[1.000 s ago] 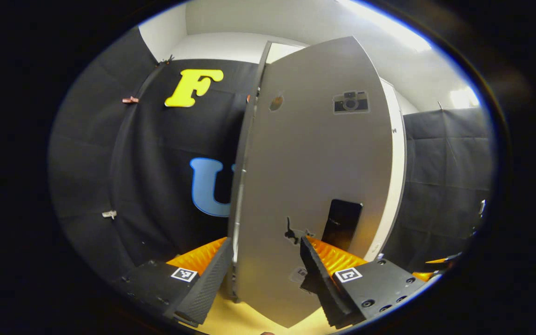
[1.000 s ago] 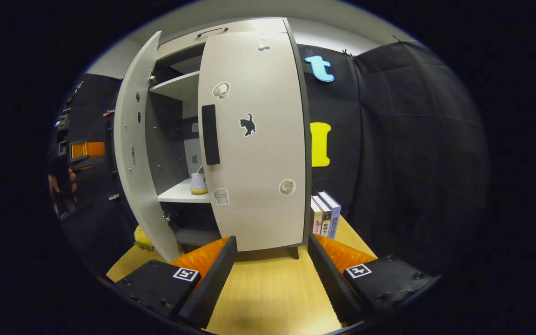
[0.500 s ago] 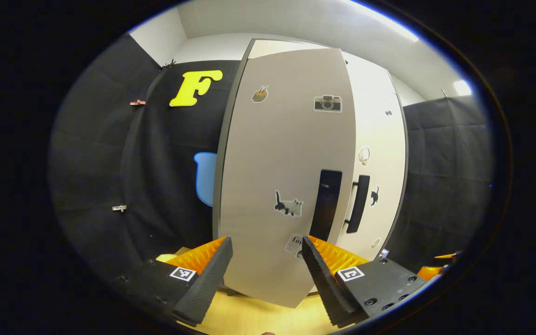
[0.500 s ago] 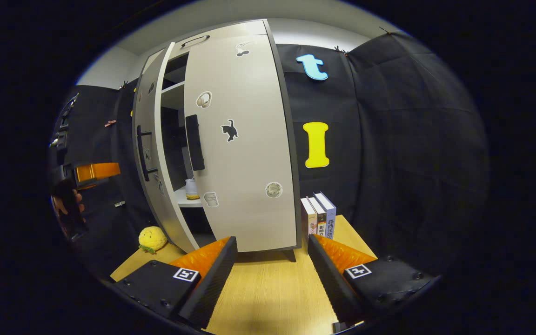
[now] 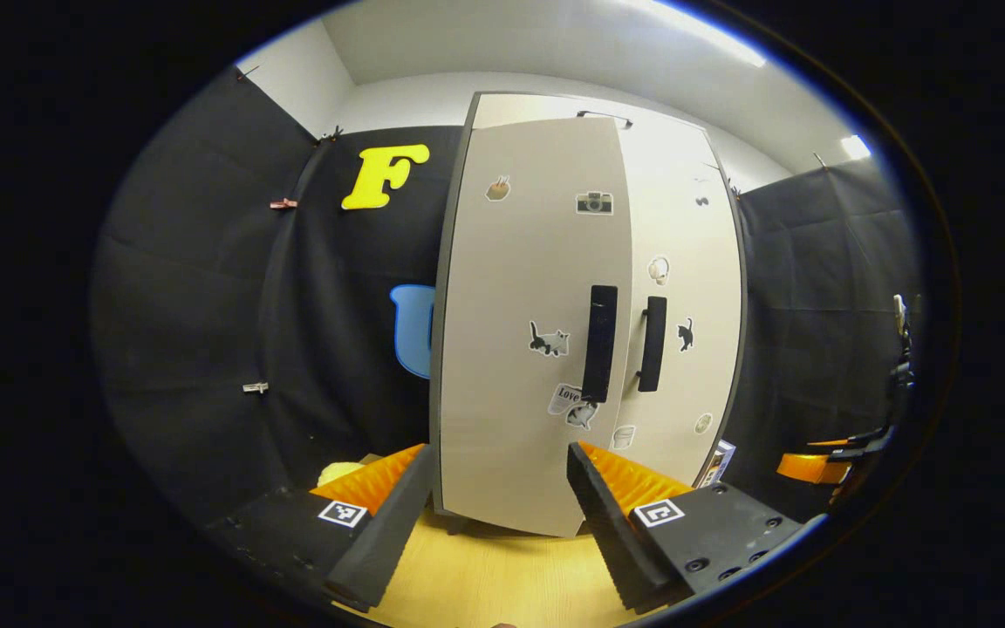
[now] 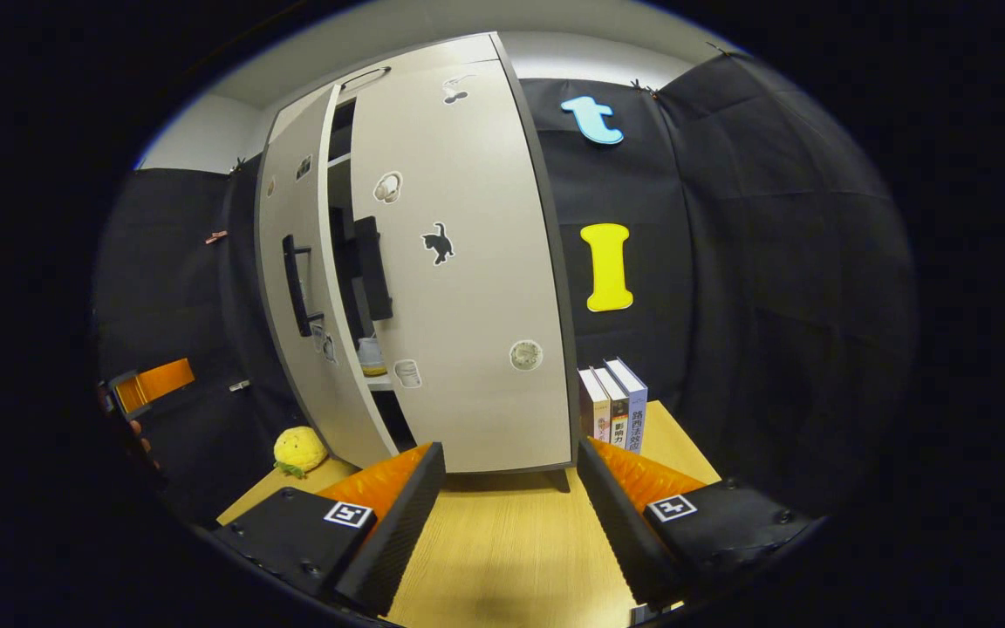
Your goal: Grab one shoe with the right hand and put it into the shoe cabinet, grab the other shoe with the left hand and put it into the shoe cabinet; then close the right door with the right hand and the left door with the left hand.
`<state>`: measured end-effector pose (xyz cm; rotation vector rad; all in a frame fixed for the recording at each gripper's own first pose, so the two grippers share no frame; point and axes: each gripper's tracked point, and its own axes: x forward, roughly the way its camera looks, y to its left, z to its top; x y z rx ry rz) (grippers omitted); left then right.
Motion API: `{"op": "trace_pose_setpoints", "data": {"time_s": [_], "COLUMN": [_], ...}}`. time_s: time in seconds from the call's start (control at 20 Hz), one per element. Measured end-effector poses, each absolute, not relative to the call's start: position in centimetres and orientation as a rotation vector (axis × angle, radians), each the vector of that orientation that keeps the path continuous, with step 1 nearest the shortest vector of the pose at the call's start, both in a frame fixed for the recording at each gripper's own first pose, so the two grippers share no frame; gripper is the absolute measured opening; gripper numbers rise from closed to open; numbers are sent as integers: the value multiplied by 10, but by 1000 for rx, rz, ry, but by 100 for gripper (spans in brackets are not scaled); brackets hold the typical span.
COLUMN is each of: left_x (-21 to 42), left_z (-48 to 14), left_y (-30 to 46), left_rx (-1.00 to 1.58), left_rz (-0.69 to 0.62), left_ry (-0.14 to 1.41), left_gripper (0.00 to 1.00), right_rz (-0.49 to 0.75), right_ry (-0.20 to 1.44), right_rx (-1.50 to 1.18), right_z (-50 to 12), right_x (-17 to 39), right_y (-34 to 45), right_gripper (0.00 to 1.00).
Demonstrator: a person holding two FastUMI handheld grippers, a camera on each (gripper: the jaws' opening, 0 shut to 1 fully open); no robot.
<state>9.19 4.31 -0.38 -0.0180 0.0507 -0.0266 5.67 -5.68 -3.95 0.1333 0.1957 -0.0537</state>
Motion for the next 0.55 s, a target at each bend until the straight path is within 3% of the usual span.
{"op": "trace_pose_setpoints", "data": {"time_s": [0.25,0.55], "left_x": [78,66], "left_z": [-13,-19], "left_y": [43,25], "left_rx": [-52,-78], "left_rz": [23,-14], "left_ry": [40,39], "left_gripper": [95,95], "right_rz": [-31,9], "right_ry": [210,168], "right_rx": [107,86], "right_z": [-43,-25], "right_x": [54,56], "right_y": [-49,-27], "right_gripper": [98,98]}}
